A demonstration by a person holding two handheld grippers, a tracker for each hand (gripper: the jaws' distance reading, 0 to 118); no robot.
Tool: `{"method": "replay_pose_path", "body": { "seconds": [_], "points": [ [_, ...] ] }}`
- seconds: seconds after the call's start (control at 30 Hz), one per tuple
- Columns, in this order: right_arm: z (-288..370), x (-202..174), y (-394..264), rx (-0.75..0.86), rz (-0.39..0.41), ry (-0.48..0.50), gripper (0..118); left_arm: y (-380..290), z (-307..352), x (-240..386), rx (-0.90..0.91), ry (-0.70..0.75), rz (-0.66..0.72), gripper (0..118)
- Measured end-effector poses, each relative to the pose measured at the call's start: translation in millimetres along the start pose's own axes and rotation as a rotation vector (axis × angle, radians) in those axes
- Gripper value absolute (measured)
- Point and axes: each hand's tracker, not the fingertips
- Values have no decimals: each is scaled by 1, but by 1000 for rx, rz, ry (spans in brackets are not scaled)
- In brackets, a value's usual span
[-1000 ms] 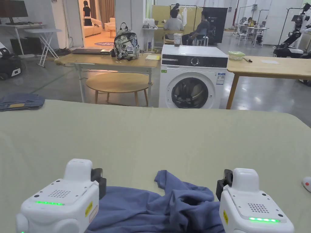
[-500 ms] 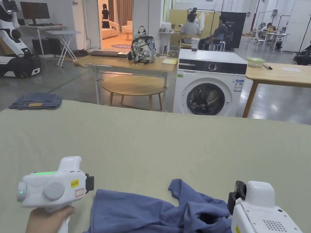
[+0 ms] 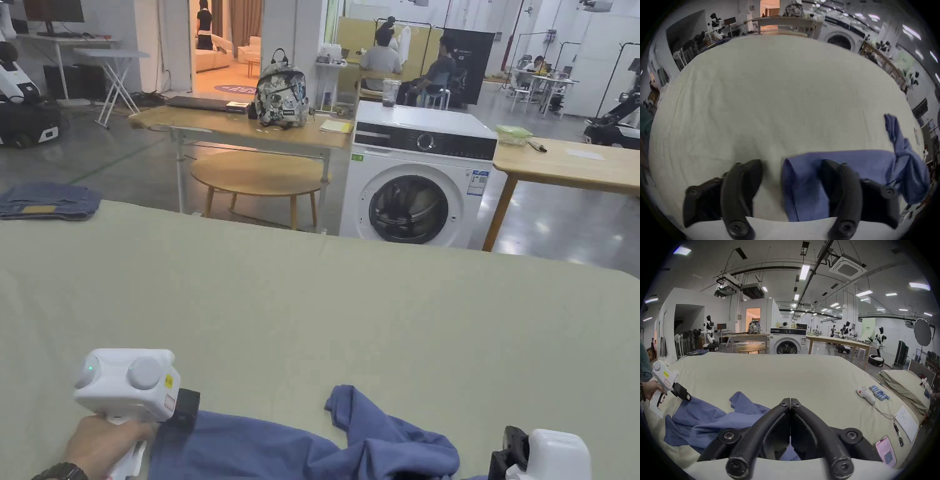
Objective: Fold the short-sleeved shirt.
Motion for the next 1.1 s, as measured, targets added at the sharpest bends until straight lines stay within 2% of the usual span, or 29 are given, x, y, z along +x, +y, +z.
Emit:
{"method": "replay_pose_path", "body": {
  "seconds": [0.03,0.1,0.13,0.17,0.2,0.3,0.43,0.57,0.6,0.63,0.67,0.77,0.8,0.9,1.0,1.1],
  "points": [
    [-1,3,-2,-5,2,-8,0,-4,-1,5,17,10,-23,55],
    [-3,10,-4,-15,0,-18,0,-13,1,19,67,70,-76,34],
    [-3,12,-6,-21,-5,-22,0,-17,2,27,83,73,-97,15],
    [-4,15,-8,-26,-10,-27,0,-21,1,33,80,66,-139,4],
    [-5,18,-9,-32,-12,-30,0,-24,1,41,76,77,-201,0],
    [-5,28,-12,-53,-24,-34,0,-30,6,45,107,95,-285,0],
    [-10,43,-8,-91,-49,11,0,-32,30,33,175,-11,-154,0],
    [-28,53,0,-187,-26,44,0,-40,58,27,252,-21,-156,0],
    [-35,56,3,-214,-32,55,6,-43,64,25,274,-31,-142,0],
    [-42,57,6,-237,-37,62,26,-45,70,23,286,-34,-135,0],
    [-56,59,4,-266,-42,73,41,-48,76,21,306,-38,-122,0],
    [-93,55,9,-351,-26,114,55,-55,90,16,327,-68,-93,0],
    [-109,55,11,-397,-16,135,65,-57,93,15,333,-71,-90,0],
    [-148,42,16,-509,10,176,67,-62,97,15,338,-76,-84,0],
    [-187,28,12,-604,3,204,69,-63,95,15,334,-81,-70,0],
    [-202,4,6,-704,31,235,71,-65,94,17,330,-86,-61,0]
  ]
}}
